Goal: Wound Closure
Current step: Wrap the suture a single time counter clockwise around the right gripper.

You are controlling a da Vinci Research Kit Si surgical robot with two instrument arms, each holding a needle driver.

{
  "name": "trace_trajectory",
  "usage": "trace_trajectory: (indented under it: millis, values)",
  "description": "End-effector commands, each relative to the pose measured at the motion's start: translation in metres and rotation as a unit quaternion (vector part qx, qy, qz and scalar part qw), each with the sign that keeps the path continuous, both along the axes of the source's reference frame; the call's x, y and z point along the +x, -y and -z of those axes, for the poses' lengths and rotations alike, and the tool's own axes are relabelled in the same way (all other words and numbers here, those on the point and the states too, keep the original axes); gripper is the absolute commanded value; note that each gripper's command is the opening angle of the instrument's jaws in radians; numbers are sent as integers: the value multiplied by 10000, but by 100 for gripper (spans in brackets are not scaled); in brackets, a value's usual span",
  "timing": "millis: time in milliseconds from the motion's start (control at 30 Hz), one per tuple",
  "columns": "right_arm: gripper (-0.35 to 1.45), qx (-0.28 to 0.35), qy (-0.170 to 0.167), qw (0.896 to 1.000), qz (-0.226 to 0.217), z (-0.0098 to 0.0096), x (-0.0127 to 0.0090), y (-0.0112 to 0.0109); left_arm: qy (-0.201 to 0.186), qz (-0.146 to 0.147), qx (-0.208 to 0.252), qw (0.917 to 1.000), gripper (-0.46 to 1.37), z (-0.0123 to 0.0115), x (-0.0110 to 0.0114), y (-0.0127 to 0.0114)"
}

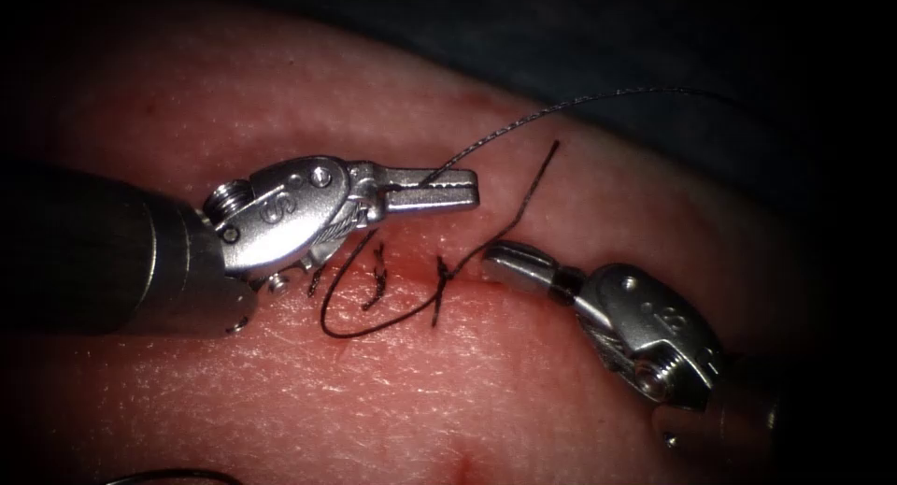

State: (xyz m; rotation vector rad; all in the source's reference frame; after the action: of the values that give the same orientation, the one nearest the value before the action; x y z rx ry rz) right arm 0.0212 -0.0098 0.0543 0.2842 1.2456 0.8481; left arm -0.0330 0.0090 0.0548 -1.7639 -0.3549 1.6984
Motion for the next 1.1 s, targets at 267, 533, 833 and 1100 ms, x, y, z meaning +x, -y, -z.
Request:
trace_trajectory:
  millis: [267,533,833,1100]
  values:
    - [-35,-497,-283,9976,380,-14,31,-4,75,-390,328,9987,-35,1,-21,-4]
    - [-35,-807,-523,9925,754,-18,72,-7,101,-683,478,9965,-35,-5,-33,-11]
    - [-35,-1289,-843,9817,1121,-22,100,-9,296,-912,503,9941,-35,-14,-43,-20]
    - [-35,-1682,-1230,9691,1322,-23,117,-8,520,-1214,577,9896,-35,-31,-45,-28]
